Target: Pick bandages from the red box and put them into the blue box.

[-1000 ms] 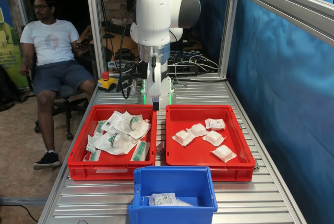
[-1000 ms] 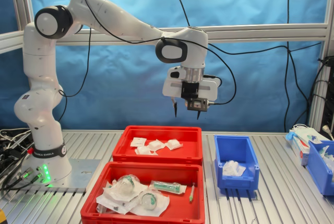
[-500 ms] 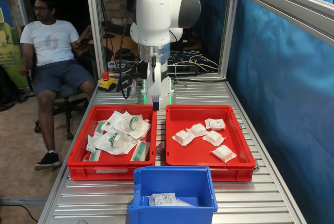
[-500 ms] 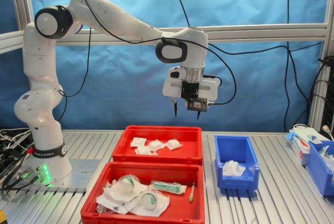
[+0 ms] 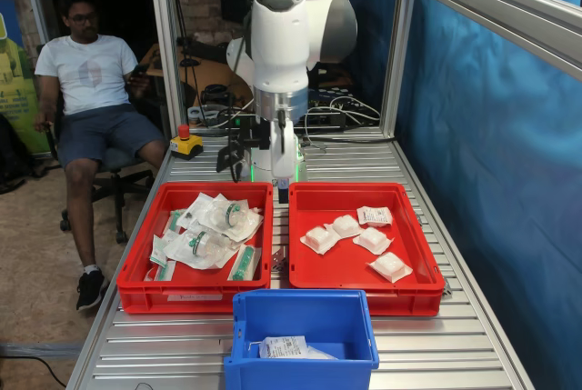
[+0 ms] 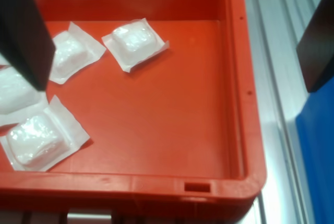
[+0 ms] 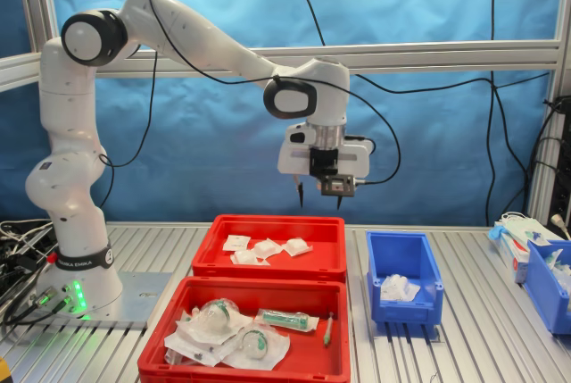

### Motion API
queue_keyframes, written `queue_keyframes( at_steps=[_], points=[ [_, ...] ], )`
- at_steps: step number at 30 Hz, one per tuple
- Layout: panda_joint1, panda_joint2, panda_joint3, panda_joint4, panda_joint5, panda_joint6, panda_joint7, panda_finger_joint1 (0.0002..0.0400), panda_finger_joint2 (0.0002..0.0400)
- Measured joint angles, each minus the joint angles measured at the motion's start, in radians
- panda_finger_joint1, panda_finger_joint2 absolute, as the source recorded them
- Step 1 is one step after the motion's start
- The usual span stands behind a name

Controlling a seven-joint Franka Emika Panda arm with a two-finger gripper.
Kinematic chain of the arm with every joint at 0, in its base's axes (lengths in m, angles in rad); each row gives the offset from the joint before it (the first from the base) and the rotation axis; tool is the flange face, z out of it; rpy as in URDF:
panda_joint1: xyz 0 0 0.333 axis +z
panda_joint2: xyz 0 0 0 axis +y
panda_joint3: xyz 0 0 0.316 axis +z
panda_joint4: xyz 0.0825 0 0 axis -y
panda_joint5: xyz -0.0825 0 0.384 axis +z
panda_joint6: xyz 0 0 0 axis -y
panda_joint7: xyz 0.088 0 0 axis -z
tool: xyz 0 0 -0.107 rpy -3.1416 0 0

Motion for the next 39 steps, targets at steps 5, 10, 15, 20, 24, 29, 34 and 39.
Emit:
queue_keyframes(
  at_steps=[5,10,15,20,24,29,34,39],
  points=[
    [0.027,0.000,0.000,-0.033,0.000,0.017,0.000,0.0400,0.0400],
    [0.062,0.000,0.000,-0.068,0.000,0.063,0.000,0.0400,0.0400],
    [0.098,0.006,0.001,-0.105,0.000,0.158,0.000,0.0400,0.0400],
    [0.117,0.020,0.001,-0.127,0.002,0.211,0.000,0.0400,0.0400],
    [0.131,0.043,0.002,-0.147,0.005,0.247,0.000,0.0400,0.0400],
    [0.140,0.074,0.002,-0.165,0.014,0.280,0.000,0.0400,0.0400],
    [0.146,0.099,0.002,-0.179,0.042,0.307,0.000,0.0400,0.0400],
    [0.150,0.116,0.002,-0.188,0.056,0.323,0.000,0.0400,0.0400]
  ],
)
